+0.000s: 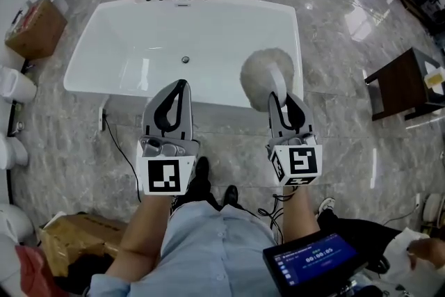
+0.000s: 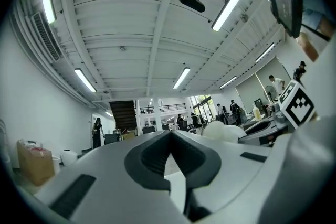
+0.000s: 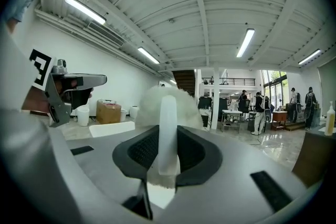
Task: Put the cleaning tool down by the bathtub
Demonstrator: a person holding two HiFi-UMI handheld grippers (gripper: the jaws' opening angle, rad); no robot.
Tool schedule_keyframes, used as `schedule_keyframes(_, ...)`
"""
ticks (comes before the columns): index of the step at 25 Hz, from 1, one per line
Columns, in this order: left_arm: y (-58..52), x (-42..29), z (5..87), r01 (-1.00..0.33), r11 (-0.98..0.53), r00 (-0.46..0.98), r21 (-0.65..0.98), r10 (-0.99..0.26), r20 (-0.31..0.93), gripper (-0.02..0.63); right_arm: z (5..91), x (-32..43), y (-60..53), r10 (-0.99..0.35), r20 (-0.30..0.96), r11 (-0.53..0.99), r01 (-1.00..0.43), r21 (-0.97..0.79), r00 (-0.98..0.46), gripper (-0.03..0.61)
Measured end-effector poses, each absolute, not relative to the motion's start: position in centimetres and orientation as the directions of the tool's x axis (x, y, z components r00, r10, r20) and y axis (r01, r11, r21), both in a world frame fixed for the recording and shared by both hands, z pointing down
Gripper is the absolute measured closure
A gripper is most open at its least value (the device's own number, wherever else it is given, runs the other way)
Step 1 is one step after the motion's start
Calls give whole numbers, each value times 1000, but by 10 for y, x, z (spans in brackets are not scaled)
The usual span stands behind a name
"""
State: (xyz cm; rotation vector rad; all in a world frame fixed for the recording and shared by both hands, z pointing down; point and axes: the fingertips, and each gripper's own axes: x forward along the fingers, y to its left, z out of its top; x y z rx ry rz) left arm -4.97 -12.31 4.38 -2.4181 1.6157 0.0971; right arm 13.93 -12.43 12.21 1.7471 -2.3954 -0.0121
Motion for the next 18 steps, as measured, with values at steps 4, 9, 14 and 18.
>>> schedule_keyframes(4,-140,-52,69,-914,-383,400,-137,-906,-136,598,151,134,-133,-933,194,329,-937,114,-304,485)
schedule_keyframes(9,-158,-60,108,-913,-392,401,-117,-914,-62,598,193,126,-137,-908,269,356,-930,92,-321,485)
schedule_keyframes(14,-173,-64,150,-910,-401,405,-103,-914,-24,598,242,118,-139,-877,331,394,-916,77,-350,485)
schedule_keyframes(18,-179,-62,195,-891,-440,442,-109,-897,10,598,285,113,-137,-849,369,432,-899,75,-377,485)
